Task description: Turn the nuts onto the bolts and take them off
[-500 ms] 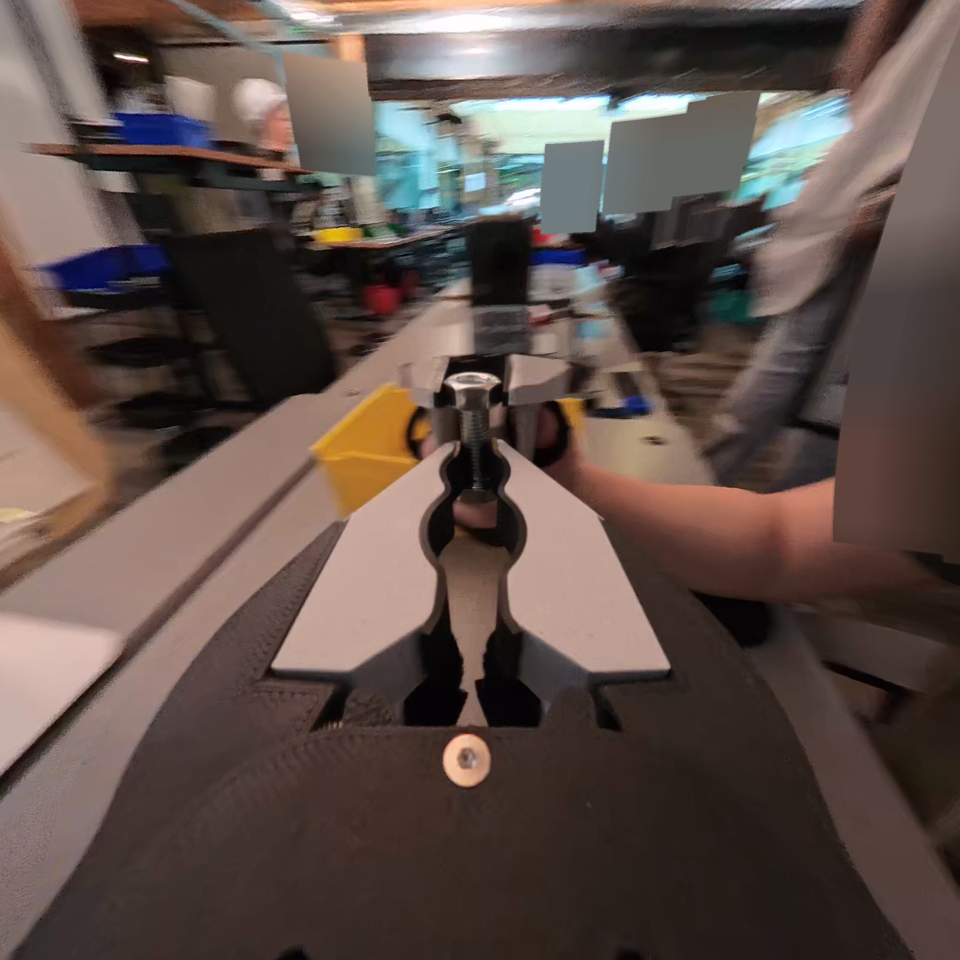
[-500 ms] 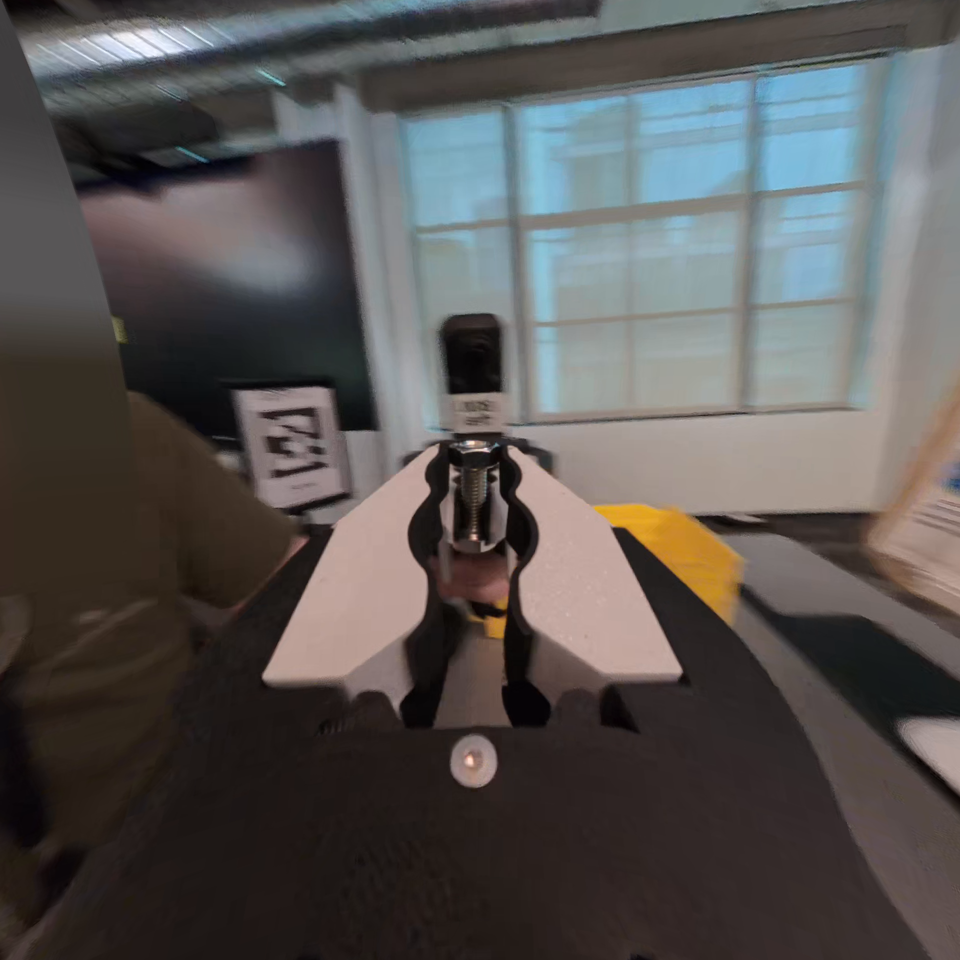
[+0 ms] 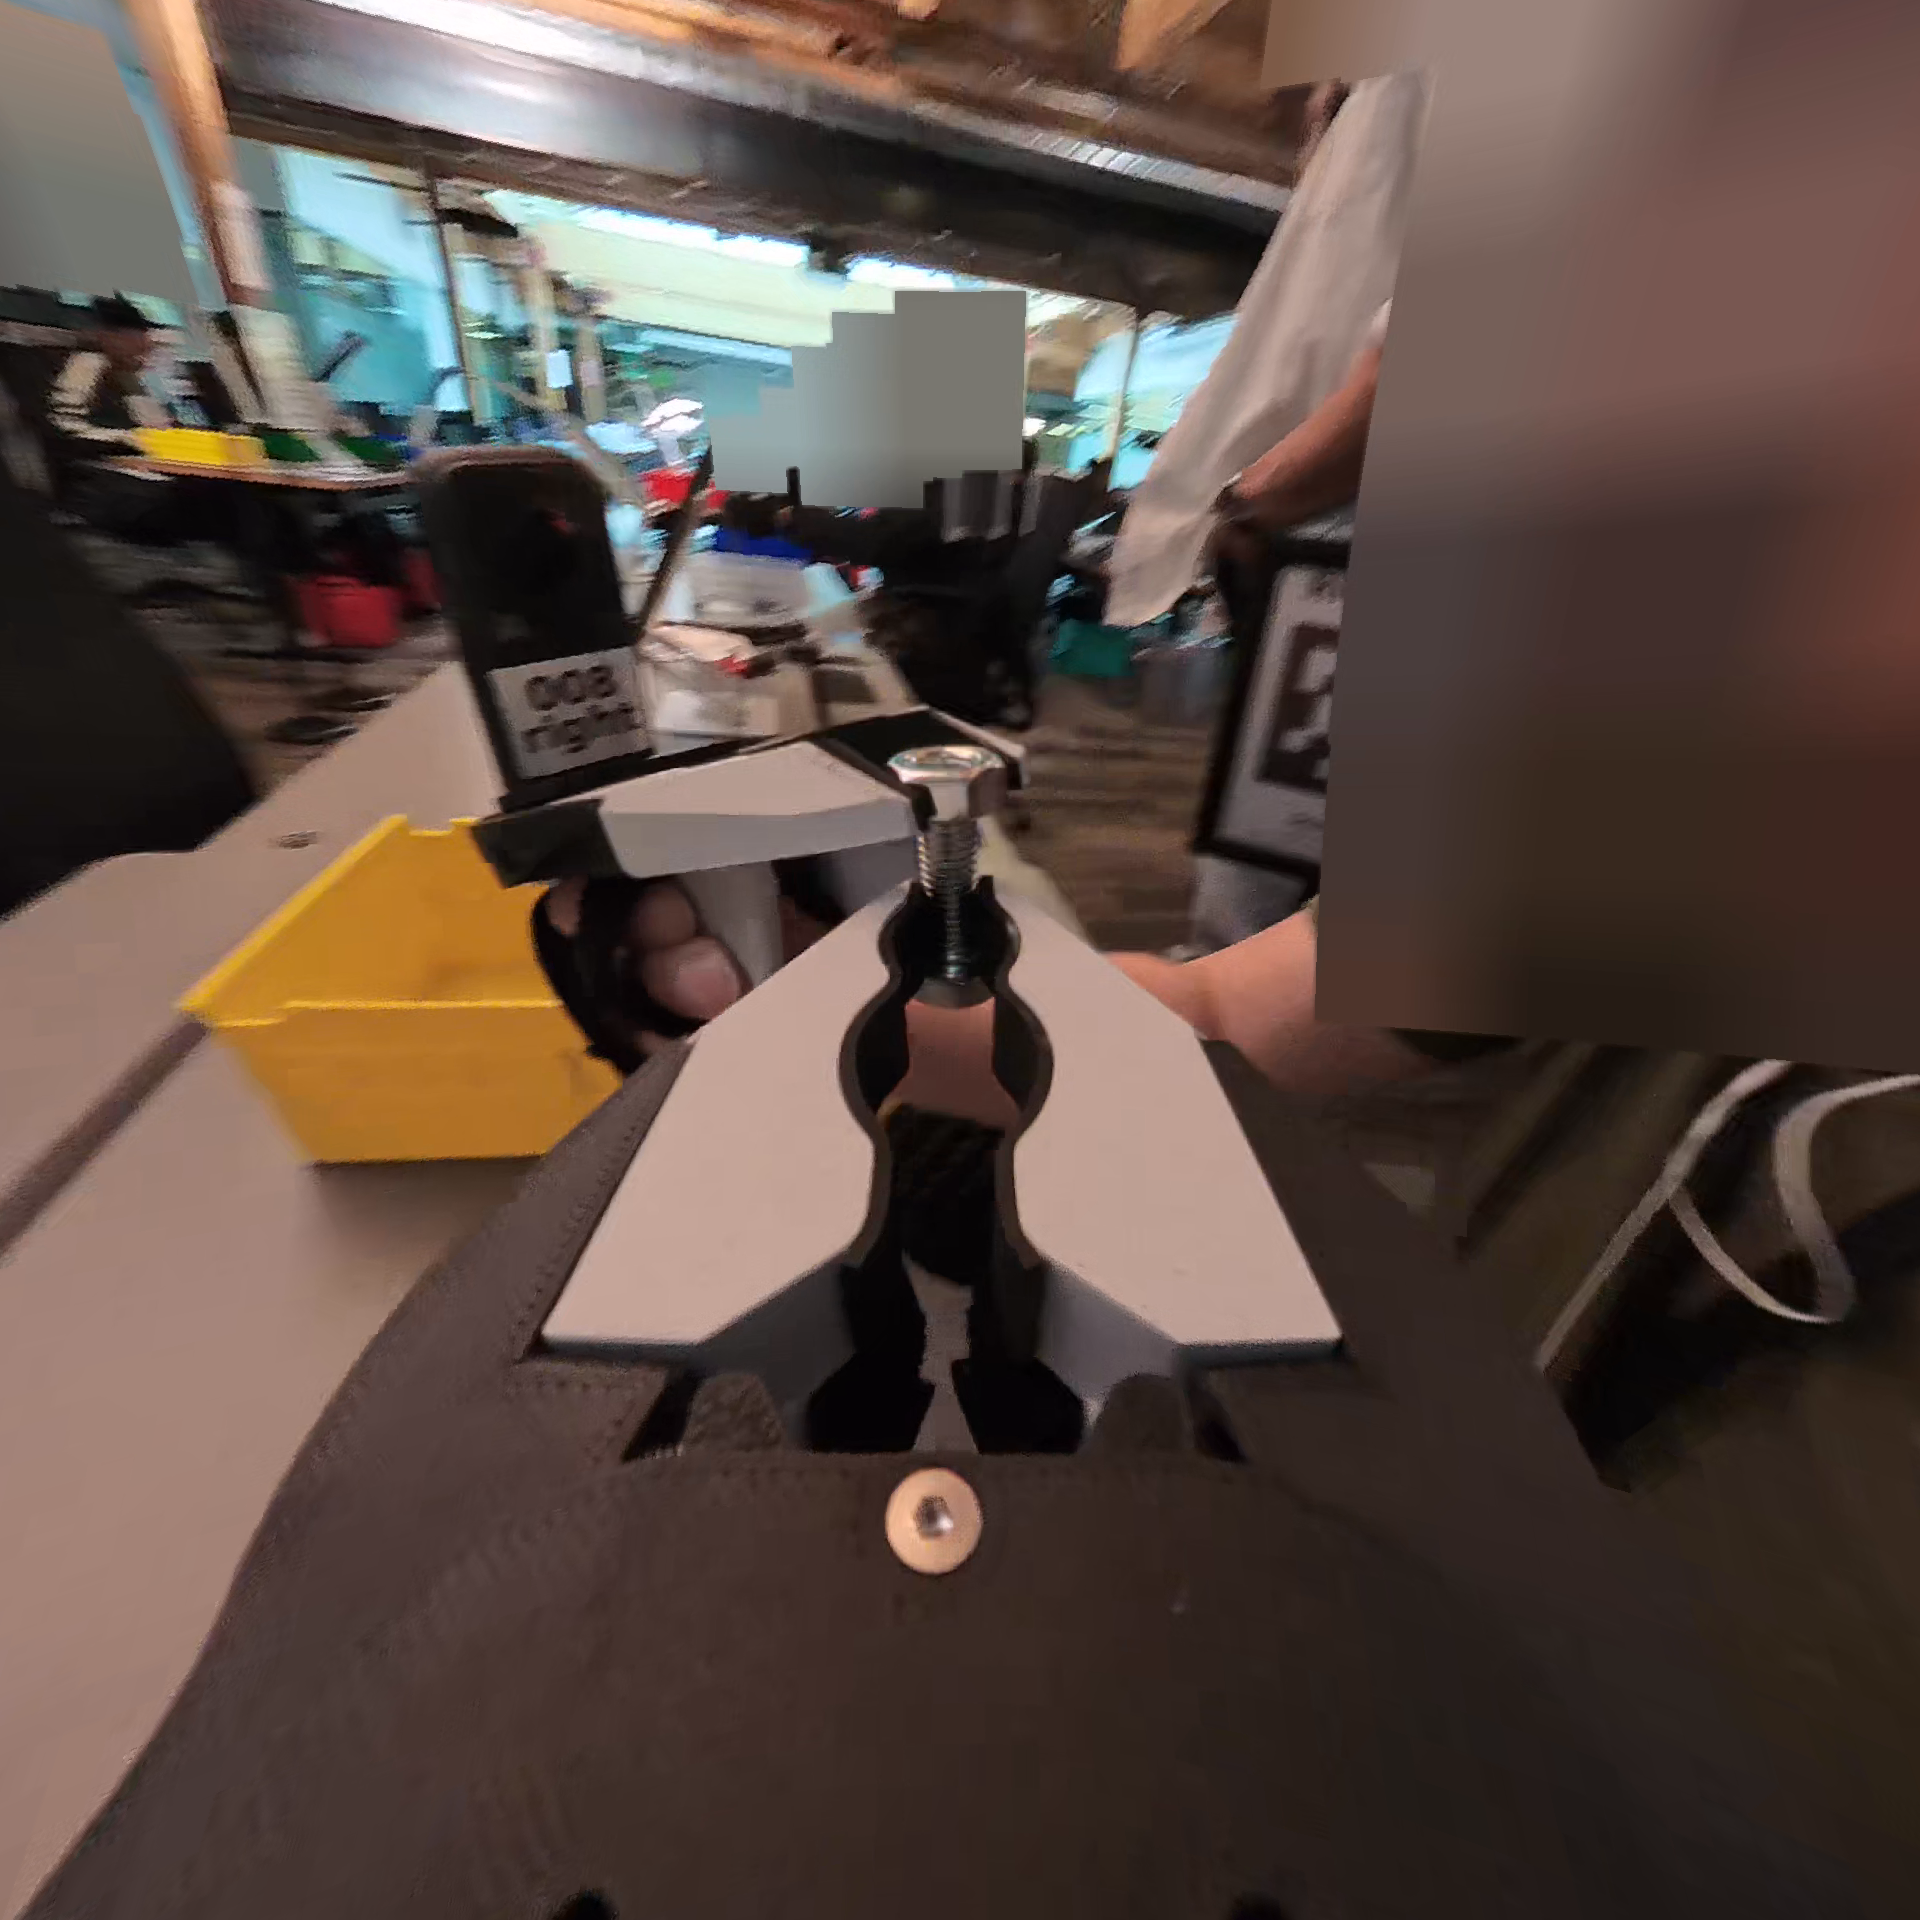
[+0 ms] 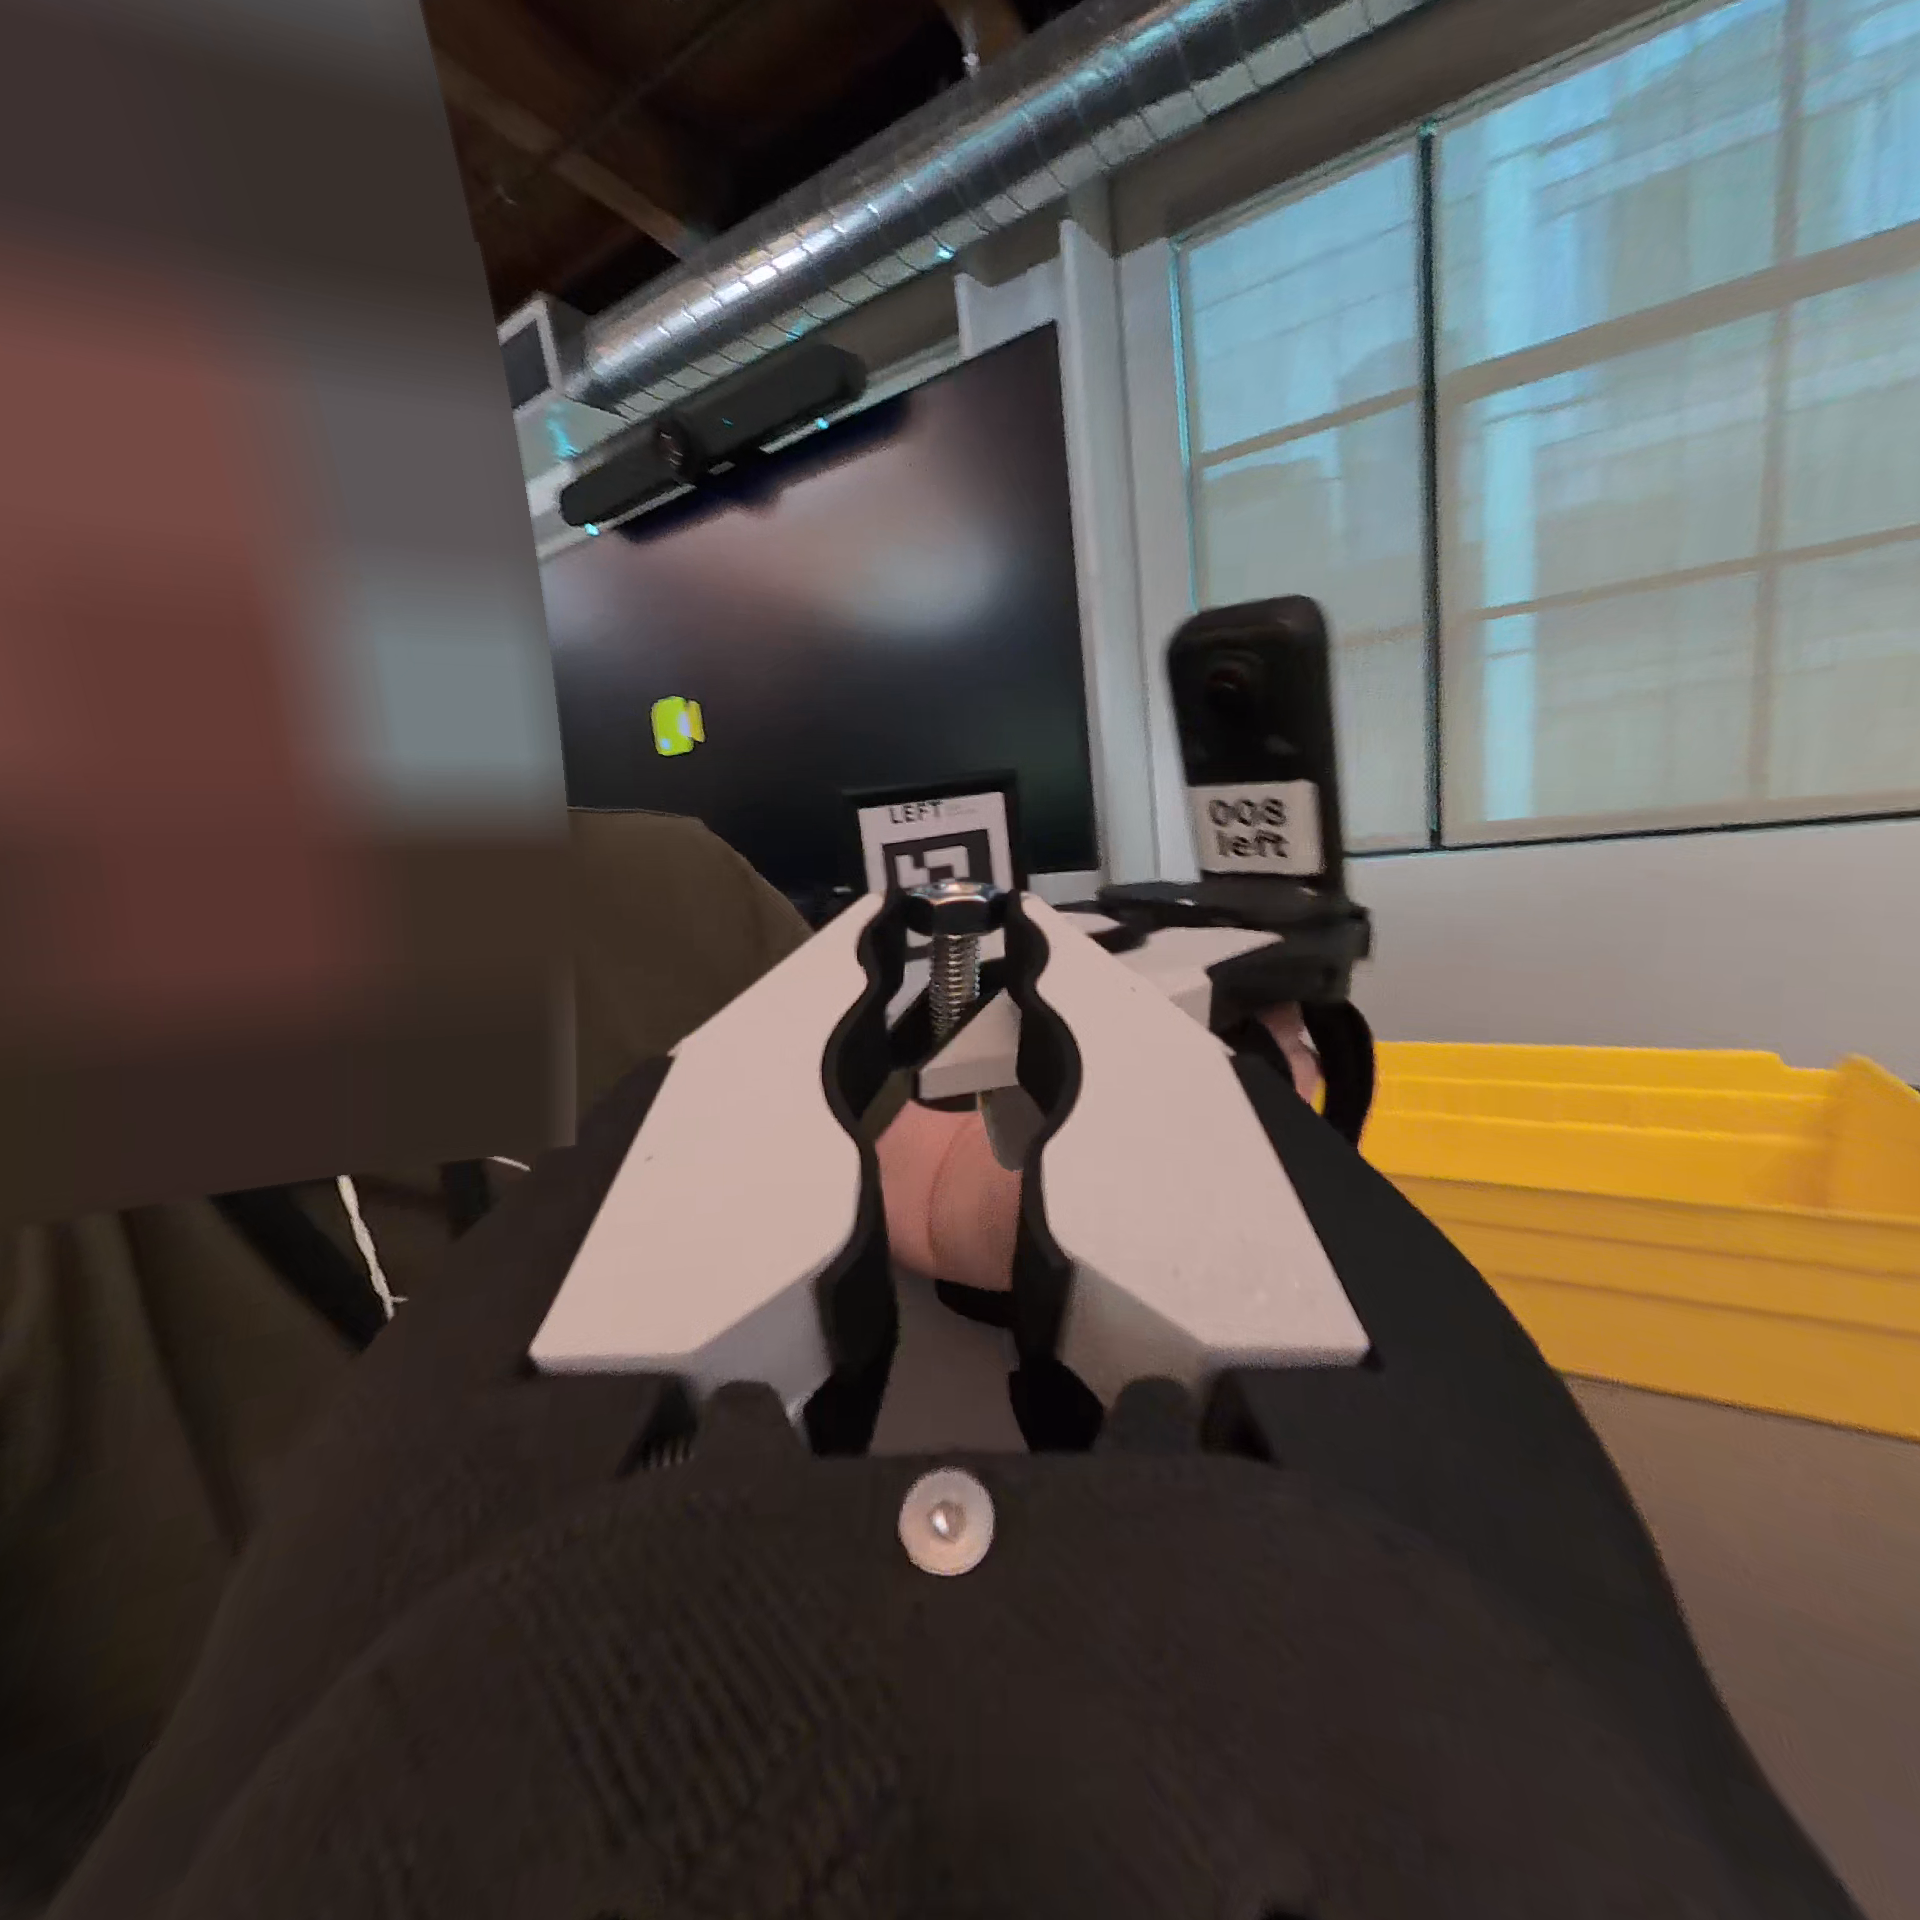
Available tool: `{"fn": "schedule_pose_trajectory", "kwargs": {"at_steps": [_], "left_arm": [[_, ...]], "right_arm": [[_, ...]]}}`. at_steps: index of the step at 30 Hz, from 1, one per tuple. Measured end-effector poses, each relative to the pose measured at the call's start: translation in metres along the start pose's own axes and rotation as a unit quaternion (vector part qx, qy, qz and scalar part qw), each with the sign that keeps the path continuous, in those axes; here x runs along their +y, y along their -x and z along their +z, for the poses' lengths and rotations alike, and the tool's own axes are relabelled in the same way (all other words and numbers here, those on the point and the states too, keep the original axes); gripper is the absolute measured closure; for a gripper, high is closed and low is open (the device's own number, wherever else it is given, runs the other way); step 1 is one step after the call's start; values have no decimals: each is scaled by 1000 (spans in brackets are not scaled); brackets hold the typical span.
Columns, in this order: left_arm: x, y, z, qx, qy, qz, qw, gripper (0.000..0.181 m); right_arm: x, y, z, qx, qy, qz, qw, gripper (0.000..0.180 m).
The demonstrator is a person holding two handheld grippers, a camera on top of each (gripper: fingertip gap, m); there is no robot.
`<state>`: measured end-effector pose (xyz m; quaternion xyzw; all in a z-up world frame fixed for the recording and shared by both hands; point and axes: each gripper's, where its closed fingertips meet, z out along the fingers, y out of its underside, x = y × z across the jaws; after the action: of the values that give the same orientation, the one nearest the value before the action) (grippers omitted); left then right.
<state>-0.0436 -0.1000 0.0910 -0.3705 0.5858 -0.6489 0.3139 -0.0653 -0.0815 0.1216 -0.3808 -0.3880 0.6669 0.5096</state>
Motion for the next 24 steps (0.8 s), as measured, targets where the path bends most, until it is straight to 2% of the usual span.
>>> {"fn": "schedule_pose_trajectory", "kwargs": {"at_steps": [1,3,5,8,11,13,16,19,21,22,24], "left_arm": [[1,7,1,-30,11,19,999,173],[-1,21,1,-86,25,50,995,174],[-3,35,-4,-132,30,64,989,174],[-6,61,-18,-225,35,91,969,174],[-1,83,-36,-321,61,127,937,174],[5,94,-44,-365,74,137,918,174],[11,102,-48,-395,89,145,903,174],[15,102,-46,-403,103,158,895,174],[15,100,-44,-400,106,161,896,174],[16,100,-43,-398,106,160,897,174],[15,97,-40,-387,103,156,903,174]], "right_arm": [[-1,-4,-3,15,7,0,1000,163],[-6,-14,-11,60,12,-14,998,163],[-15,-28,-25,129,7,-37,991,143],[-28,-30,-42,214,-3,-84,973,142],[-26,-45,-53,346,31,-156,925,141],[-19,-54,-50,396,57,-184,898,141],[-11,-69,-42,428,76,-190,880,141],[-4,-81,-37,433,92,-177,879,146],[-1,-84,-34,425,100,-172,883,149],[2,-84,-33,421,108,-169,885,160],[1,-81,-33,416,119,-184,883,163]]}}
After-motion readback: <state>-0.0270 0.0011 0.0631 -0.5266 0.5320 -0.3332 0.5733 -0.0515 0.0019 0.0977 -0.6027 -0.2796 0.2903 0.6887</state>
